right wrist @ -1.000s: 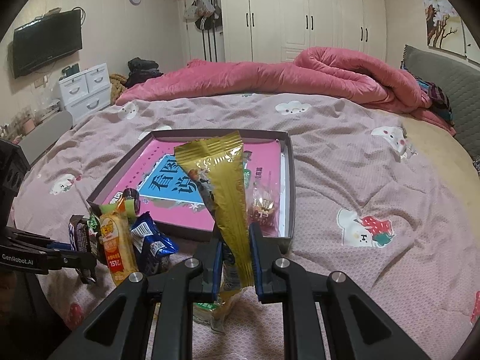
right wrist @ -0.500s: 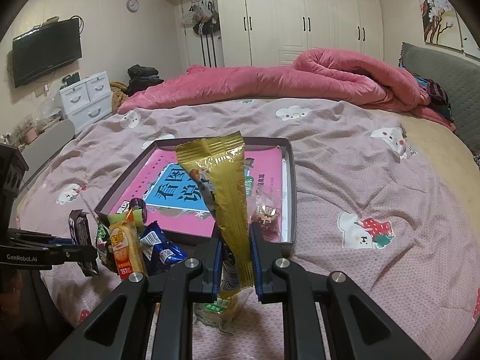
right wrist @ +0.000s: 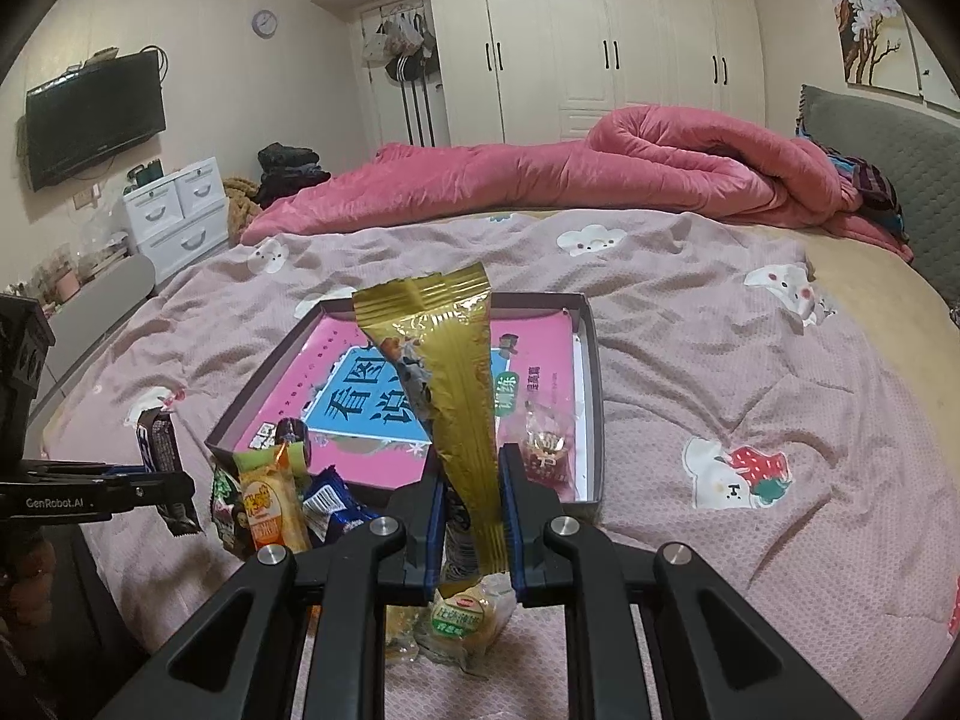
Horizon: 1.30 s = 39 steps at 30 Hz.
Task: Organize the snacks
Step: 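Lift the chocolate bar with the left tool while the right tool lifts the yellow snack, then move the chocolate bar into the tray with left tool while right tool carries yellow snack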
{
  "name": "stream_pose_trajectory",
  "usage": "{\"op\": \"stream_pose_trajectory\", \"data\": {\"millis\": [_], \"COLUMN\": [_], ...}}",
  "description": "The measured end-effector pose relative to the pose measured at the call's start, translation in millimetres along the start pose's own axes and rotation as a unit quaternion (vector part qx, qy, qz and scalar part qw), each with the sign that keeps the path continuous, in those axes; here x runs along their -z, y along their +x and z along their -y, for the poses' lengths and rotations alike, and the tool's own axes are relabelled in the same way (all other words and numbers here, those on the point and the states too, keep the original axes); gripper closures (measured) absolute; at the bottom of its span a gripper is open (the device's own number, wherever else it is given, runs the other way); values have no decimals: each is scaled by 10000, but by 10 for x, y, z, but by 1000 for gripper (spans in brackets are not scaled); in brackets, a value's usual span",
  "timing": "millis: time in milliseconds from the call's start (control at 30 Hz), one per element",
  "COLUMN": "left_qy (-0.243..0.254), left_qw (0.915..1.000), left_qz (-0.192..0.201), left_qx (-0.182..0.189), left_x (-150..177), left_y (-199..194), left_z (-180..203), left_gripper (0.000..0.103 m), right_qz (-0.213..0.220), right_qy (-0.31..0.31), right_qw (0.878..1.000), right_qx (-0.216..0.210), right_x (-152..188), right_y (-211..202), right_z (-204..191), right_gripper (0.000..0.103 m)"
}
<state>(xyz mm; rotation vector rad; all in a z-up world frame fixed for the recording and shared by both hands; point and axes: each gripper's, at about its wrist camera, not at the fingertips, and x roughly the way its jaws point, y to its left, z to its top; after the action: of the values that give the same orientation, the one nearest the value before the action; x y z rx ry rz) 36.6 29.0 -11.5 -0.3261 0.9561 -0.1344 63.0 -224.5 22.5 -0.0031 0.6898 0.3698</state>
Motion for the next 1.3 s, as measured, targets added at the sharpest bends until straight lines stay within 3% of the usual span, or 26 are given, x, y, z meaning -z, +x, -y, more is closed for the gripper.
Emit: {"op": "stream_pose_trajectory", "data": {"millis": [833,1300], "left_qy": [-202,-155], "left_qw": [9987,9997], "left_qz": [429,187], "left_qx": [-178,-41], "left_x": [-315,-522], "left_y": [8,217], "left_z": [-260,-176], "left_gripper": [73,73], "right_qz": [165,94], "right_qy": [61,-24], "right_qw": [9997,9998], "right_qx": [-150,-150], "right_x": [-374,-569], "right_y": [185,380], "right_z": [-153,-175], "right_gripper": [86,86]}}
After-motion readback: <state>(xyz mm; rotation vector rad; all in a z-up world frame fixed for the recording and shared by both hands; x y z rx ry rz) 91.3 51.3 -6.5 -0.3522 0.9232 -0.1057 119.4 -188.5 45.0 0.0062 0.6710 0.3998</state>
